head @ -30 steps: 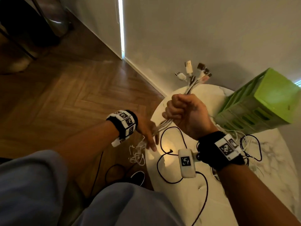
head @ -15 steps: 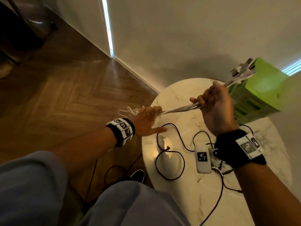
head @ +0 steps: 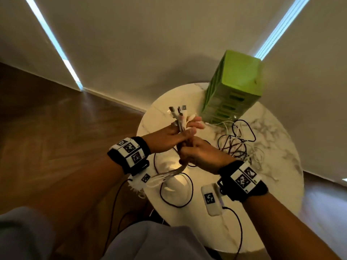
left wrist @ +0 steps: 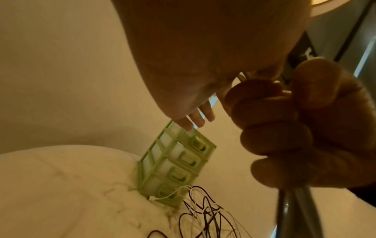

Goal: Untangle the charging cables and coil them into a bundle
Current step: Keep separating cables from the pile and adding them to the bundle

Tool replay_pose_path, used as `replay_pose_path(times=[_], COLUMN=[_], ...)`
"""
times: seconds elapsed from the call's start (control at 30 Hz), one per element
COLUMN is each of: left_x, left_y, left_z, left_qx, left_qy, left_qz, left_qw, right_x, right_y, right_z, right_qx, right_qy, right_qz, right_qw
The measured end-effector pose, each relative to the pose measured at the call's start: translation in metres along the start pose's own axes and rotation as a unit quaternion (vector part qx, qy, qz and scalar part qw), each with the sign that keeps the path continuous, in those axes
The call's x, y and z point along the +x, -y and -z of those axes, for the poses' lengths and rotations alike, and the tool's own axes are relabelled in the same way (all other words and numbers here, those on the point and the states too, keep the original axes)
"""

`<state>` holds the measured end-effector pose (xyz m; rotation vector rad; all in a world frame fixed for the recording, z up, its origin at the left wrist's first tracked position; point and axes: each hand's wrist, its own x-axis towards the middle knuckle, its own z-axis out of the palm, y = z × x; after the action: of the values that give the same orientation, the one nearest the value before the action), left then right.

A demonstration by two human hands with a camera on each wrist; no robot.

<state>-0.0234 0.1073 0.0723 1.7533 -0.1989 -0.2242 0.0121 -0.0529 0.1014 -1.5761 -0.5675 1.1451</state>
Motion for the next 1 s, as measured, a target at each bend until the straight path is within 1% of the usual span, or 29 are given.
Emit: replay_pose_path(times=[0.07,0.1,0.17,0.2,0.27,0.33,0.37,0.43,0.47,0.5,0.53,0.57,0.6,0.63,0.7,0.73,0.77,0.8,0.93,1.0], left_x=[0.010,0.012,0.017,0.018,0.022,0.028,0.030,0.039,0.042,0.047,0.051,0.055,0.059,0.062,0.067,0.072,0.077,0.081,0.097,0.105], left_y=[-0.008,-0.012,-0.020,-0.027,-0.042,-0.051,-0.055,-0.052,-0.049,-0.045,-0.040,-0.034,-0.031,-0.028,-0.024,-0.023,-0.023,-0.024,-0.027,-0.027], left_z=[-0.009,-0.014,-0.027,-0.032,-0.038,-0.041,-0.041,-0.043,-0.041,-0.042,-0.043,-0.044,-0.045,-0.047,-0.051,-0.056,-0.060,-0.063,-0.087,-0.102], left_qx=[0.051,0.060,0.074,0.088,0.102,0.056,0.021,-0.018,-0.033,-0.060,-0.098,-0.136,-0.166,-0.184,-0.204,-0.200,-0.186,-0.169,-0.145,-0.134], left_qy=[-0.005,-0.008,0.008,0.021,0.061,0.101,0.113,0.109,0.085,0.053,0.013,-0.028,-0.064,-0.096,-0.143,-0.153,-0.158,-0.157,-0.130,-0.122], left_qz=[0.001,0.000,-0.007,-0.010,-0.003,0.021,0.042,0.095,0.116,0.131,0.140,0.141,0.139,0.136,0.125,0.122,0.120,0.118,0.116,0.128], left_qw=[0.999,0.998,0.997,0.996,0.993,0.993,0.993,0.989,0.989,0.988,0.985,0.980,0.974,0.969,0.960,0.960,0.962,0.966,0.974,0.975], right_x=[-0.009,-0.011,-0.015,-0.015,-0.012,-0.006,-0.001,0.006,0.009,0.013,0.015,0.019,0.021,0.022,0.020,0.015,0.008,-0.002,-0.050,-0.074], right_y=[-0.012,-0.019,-0.040,-0.051,-0.071,-0.083,-0.088,-0.094,-0.095,-0.100,-0.103,-0.106,-0.107,-0.108,-0.110,-0.114,-0.117,-0.119,-0.133,-0.149], right_z=[0.005,0.006,0.009,0.008,0.005,0.002,0.003,0.007,0.009,0.015,0.020,0.025,0.031,0.037,0.046,0.052,0.057,0.063,0.110,0.141], right_qx=[0.022,0.036,0.076,0.082,0.028,-0.047,-0.072,-0.144,-0.222,-0.326,-0.429,-0.485,-0.490,-0.453,-0.328,-0.288,-0.267,-0.253,-0.190,-0.196], right_qy=[-0.017,-0.031,-0.066,-0.070,-0.049,-0.035,-0.042,-0.097,-0.129,-0.162,-0.195,-0.222,-0.222,-0.202,-0.131,-0.105,-0.090,-0.091,-0.170,-0.206], right_qz=[0.017,0.030,0.051,0.049,0.019,-0.020,-0.030,-0.010,0.002,0.008,0.007,0.006,-0.006,-0.005,0.023,0.035,0.035,0.029,0.017,-0.023], right_qw=[0.999,0.998,0.994,0.993,0.998,0.998,0.996,0.985,0.967,0.931,0.882,0.846,0.843,0.868,0.935,0.951,0.959,0.963,0.967,0.958])
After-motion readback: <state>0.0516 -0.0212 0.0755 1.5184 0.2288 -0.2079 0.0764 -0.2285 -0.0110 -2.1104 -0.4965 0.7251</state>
